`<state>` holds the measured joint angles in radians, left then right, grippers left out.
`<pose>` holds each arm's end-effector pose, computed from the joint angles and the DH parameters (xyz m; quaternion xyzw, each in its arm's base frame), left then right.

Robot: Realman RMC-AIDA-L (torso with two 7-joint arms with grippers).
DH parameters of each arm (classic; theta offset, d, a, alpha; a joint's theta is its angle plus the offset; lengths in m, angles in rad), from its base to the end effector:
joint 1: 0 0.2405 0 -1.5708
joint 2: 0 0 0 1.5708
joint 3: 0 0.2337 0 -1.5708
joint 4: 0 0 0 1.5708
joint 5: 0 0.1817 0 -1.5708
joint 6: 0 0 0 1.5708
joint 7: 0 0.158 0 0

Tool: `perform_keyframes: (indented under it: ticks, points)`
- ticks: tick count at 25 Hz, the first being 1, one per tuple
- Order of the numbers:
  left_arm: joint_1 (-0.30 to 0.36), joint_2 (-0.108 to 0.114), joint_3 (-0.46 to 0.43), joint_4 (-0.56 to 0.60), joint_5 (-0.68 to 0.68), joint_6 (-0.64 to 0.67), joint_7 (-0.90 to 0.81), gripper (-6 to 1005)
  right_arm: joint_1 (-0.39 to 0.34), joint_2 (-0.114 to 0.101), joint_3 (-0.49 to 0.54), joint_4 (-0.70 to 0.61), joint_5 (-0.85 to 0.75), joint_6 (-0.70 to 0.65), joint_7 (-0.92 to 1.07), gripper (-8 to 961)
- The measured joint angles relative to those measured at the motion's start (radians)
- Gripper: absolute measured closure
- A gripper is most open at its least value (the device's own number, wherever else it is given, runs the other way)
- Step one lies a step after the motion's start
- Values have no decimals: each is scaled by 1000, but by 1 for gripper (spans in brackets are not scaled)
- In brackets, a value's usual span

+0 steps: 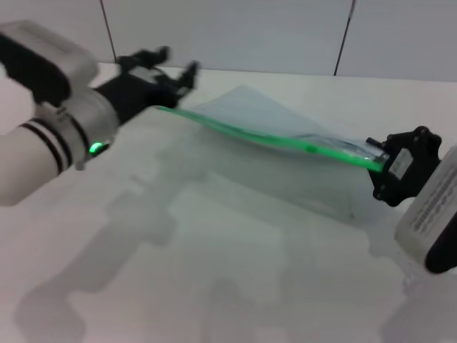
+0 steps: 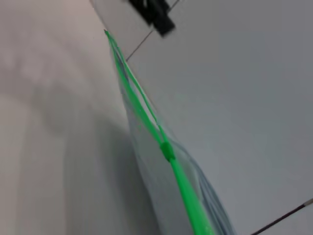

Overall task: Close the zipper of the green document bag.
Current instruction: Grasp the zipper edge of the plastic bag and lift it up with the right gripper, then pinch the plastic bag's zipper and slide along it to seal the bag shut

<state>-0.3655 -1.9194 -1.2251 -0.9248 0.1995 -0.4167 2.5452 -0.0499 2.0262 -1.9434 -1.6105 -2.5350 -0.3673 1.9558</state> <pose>-0.1988 0.3719 0.0045 -0.8342 -0.1840 -0.2449 0.4586 0.1883 0.2872 -0.0122 -0.8906 -0.0589 -0.0502 0.4481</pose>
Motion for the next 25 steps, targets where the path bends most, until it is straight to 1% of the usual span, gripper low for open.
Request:
perform_keyframes:
  ticks: [1, 2, 3, 4, 6, 7, 10, 15, 18, 20, 24, 25]
  points:
    - [-7, 22, 35, -31, 51, -3, -68, 429, -1, 0, 13, -16, 17, -24, 0, 893]
    - [-12, 34, 52, -46, 75, -4, -109, 429, -2, 1, 25, -28, 35, -40, 0, 893]
    - [-20, 53, 76, -71, 135, -11, -181, 430, -2, 1, 34, -34, 46, -46, 0, 893]
    - [-27, 65, 91, -87, 182, -20, -231, 430, -2, 2, 41, -36, 55, -47, 0, 894]
    - [-44, 85, 106, -109, 309, -66, -339, 428, -2, 4, 53, -39, 70, -45, 5, 894]
    - [-49, 89, 106, -114, 358, -87, -380, 426, -2, 4, 56, -39, 77, -45, 10, 894]
    - [-55, 89, 78, -131, 530, -152, -499, 423, 5, 3, 66, -39, 106, -52, 37, 895]
    - [-50, 84, 37, -196, 741, -235, -602, 426, 20, 2, 87, -42, 140, -96, 57, 897]
    - [-53, 75, -4, -221, 854, -295, -661, 428, 25, 1, 89, -45, 170, -104, 59, 897]
    - [-59, 65, -38, -232, 944, -326, -711, 429, 27, 1, 88, -50, 181, -104, 59, 898]
    - [-87, 47, -82, -237, 1096, -370, -789, 430, 29, 2, 87, -55, 189, -105, 62, 899]
    - [-97, 42, -92, -242, 1154, -379, -818, 430, 29, 2, 86, -55, 189, -105, 62, 899]
